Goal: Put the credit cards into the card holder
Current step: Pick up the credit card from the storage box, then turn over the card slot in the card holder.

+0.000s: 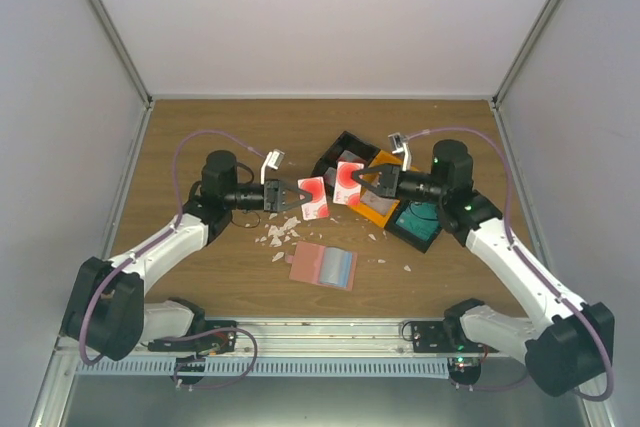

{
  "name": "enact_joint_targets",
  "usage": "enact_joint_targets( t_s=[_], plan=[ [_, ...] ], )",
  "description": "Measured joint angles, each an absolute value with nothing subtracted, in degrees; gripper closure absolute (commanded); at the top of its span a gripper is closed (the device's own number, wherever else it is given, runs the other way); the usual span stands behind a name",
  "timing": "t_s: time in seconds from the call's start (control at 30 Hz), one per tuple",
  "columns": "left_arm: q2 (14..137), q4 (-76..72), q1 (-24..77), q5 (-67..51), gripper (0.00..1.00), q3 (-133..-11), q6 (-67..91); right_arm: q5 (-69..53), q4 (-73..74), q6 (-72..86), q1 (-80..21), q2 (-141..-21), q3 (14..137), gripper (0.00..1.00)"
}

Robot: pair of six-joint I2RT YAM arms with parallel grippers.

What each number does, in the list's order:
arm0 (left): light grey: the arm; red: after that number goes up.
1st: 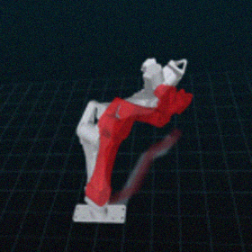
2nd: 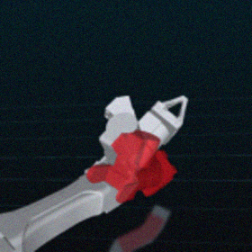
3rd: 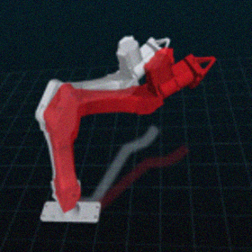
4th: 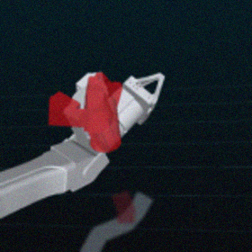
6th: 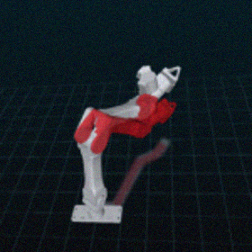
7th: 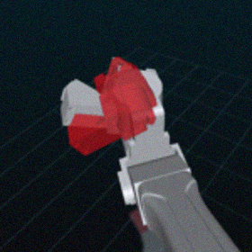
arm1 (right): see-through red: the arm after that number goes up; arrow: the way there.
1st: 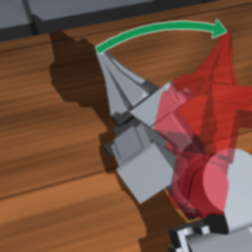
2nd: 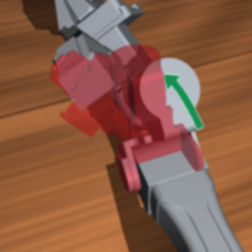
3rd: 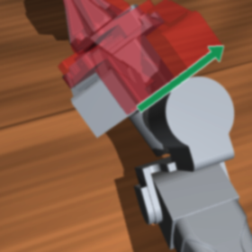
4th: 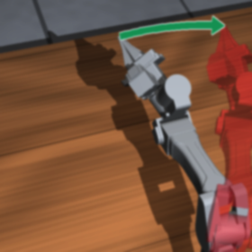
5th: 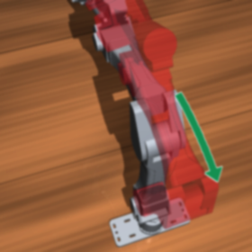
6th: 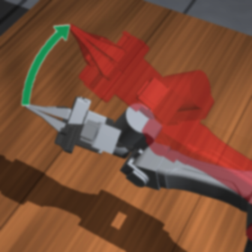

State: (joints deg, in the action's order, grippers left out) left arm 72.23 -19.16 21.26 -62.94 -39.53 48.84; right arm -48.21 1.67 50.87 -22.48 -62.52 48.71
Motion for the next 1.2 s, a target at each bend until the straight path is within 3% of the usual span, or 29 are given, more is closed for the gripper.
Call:
enact_joint_targets(
  t_s=[0.3,0.63,1.2],
  plan=[
    [68.6,-7.1,21.8,-55.2,1.0,-35.8,39.9,-37.6,11.4,43.3,-22.3,-56.0,38.9,1.0],
    [70.6,-0.3,29.5,-45.8,1.0,-27.8,36.1,-28.1,10.8,48.5,-33.9,-55.3,22.8,0.99],
    [71.6,9.6,30.6,-31.3,1.0,-27.8,32.3,-15.8,3.0,57.5,-38.9,-63.8,21.5,1.0]
  ],
)
